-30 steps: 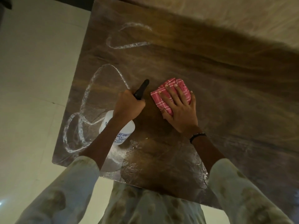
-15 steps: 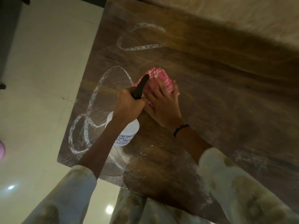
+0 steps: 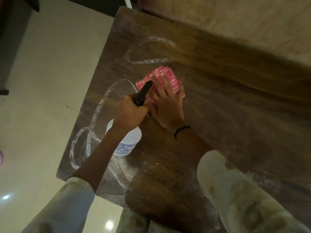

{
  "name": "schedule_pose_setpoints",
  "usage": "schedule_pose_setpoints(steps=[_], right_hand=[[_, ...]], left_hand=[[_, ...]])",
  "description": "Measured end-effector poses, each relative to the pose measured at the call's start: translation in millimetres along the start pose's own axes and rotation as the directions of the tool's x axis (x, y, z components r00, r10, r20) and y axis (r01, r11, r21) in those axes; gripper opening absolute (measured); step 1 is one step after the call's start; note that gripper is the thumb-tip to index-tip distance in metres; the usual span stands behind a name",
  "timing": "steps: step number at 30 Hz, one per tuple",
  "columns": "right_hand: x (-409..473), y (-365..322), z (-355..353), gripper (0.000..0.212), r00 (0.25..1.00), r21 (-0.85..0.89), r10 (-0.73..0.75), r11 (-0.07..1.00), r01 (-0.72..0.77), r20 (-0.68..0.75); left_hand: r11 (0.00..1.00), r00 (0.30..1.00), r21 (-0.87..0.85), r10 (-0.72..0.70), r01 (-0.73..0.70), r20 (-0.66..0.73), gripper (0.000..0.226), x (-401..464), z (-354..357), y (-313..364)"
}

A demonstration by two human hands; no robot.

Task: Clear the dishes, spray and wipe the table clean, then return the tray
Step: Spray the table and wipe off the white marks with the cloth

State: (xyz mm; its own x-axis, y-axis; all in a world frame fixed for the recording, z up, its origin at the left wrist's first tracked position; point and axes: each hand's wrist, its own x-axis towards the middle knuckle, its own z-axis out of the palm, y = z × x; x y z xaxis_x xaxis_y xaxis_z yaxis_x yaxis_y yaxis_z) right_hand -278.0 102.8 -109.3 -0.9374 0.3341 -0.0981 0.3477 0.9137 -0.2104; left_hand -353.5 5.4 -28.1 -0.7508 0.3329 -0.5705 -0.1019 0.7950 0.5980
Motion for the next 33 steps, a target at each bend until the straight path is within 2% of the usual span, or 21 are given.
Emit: schedule_pose_setpoints(steps=[3, 5, 9, 12, 15, 19, 22, 25, 30, 33], right_hand=[[-31, 17, 1, 0.054, 0.976, -0.020, -0.215, 0.976, 0.215, 0.022], [-44, 42, -2, 0.059, 0.965, -0.081, -0.250, 0.963, 0.256, 0.079], [-36, 76, -11, 0.059, 0.995, -0.073, -0.054, 0.996, 0.060, 0.082], [-18, 83, -15, 0.058, 0.996, -0.069, 0.036, 0.997, -0.031, 0.079], [-6, 89, -16, 0.059, 0.996, -0.064, 0.059, 0.996, -0.054, 0.063], [6, 100, -19, 0.059, 0.998, -0.064, 0.060, 0.996, -0.058, 0.033], [21, 111, -23, 0.058, 0.995, -0.047, 0.095, 0.994, -0.094, 0.008], [45, 119, -29, 0.060, 0.989, -0.015, 0.150, 0.989, -0.150, -0.003], [93, 98, -30, 0.057, 0.963, 0.026, 0.267, 0.963, -0.266, -0.032], [114, 73, -25, 0.057, 0.969, 0.038, 0.241, 0.970, -0.239, -0.047]], left_hand=[[0.999, 0.999, 0.034, 0.008, -0.009, 0.031, 0.028, 5, -2, 12], [0.999, 0.997, 0.041, 0.020, -0.023, 0.073, 0.024, 7, -1, 23], [0.993, 0.994, 0.086, 0.073, -0.080, 0.083, 0.020, 18, 1, 49], [0.991, 0.994, 0.103, 0.081, -0.089, 0.079, 0.002, 30, 6, 64], [0.995, 0.997, 0.079, 0.051, -0.055, 0.057, 0.006, 39, 9, 72], [0.997, 0.996, 0.043, 0.062, -0.064, 0.062, 0.026, 45, 6, 79], [0.996, 0.993, 0.055, 0.067, -0.072, 0.094, 0.021, 49, 5, 78], [0.993, 0.996, 0.093, 0.067, -0.073, 0.064, 0.006, 54, 2, 77], [0.998, 0.998, 0.041, 0.047, -0.049, 0.046, 0.009, 61, -11, 72], [0.998, 0.998, 0.035, 0.045, -0.047, 0.054, 0.010, 64, -16, 69]])
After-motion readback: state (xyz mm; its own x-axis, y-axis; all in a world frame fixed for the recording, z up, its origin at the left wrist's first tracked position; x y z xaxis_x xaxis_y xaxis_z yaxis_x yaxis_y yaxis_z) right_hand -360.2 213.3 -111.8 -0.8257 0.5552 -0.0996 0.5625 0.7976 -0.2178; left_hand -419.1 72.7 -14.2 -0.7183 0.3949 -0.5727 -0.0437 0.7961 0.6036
